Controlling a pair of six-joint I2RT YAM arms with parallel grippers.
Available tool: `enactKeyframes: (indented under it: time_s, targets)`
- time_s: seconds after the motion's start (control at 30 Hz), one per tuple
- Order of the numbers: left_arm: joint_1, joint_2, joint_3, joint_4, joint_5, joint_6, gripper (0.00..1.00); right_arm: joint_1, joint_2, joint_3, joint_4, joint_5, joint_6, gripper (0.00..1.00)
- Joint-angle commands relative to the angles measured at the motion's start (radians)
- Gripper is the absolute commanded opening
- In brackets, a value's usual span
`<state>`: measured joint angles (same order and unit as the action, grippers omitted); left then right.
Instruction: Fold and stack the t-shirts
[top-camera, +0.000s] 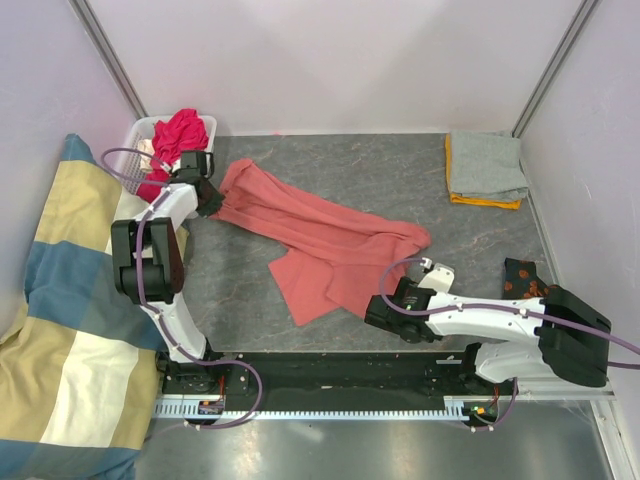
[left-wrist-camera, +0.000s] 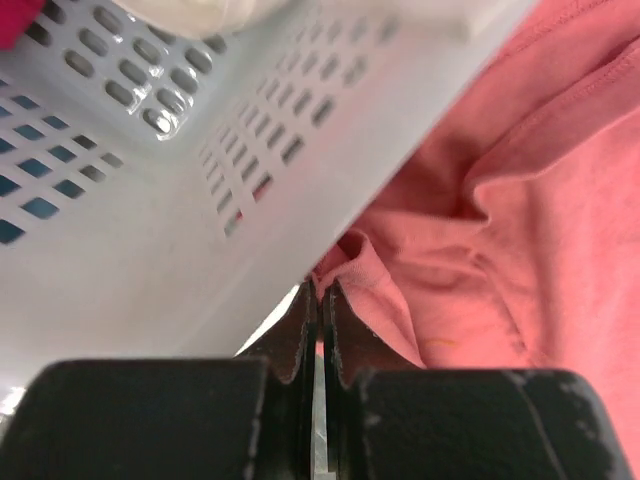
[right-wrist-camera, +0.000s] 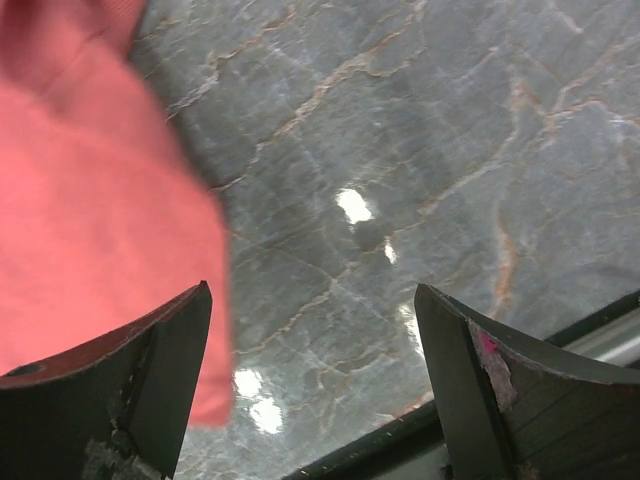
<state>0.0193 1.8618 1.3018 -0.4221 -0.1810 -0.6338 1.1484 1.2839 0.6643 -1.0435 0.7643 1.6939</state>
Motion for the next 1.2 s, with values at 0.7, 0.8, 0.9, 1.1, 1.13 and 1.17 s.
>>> enactKeyframes:
  time_s: [0.7, 0.8, 0.9, 1.1, 1.13, 1.17]
  targets:
    - [0.045, 0.028, 0.048, 0.036, 0.064, -0.012, 0.02, 0.189, 0.189, 0.104, 0.238, -0.072, 0.039, 0.83]
    - [0.044, 0.036, 0.050, 0.037, 0.077, -0.015, 0.02, 0.208, 0.135, 0.069, 0.186, -0.056, 0.110, 0.83]
    - [0.041, 0.040, 0.048, 0.039, 0.078, -0.015, 0.02, 0.226, 0.095, 0.057, 0.137, -0.037, 0.156, 0.82]
    - [0.039, 0.042, 0.045, 0.040, 0.074, -0.015, 0.02, 0.231, 0.104, 0.040, 0.129, -0.048, 0.171, 0.82]
    - [0.039, 0.042, 0.044, 0.042, 0.072, -0.014, 0.02, 0.231, 0.115, 0.038, 0.134, -0.049, 0.167, 0.81]
    - [0.038, 0.040, 0.045, 0.042, 0.071, -0.014, 0.02, 0.232, 0.121, 0.038, 0.138, -0.051, 0.165, 0.79]
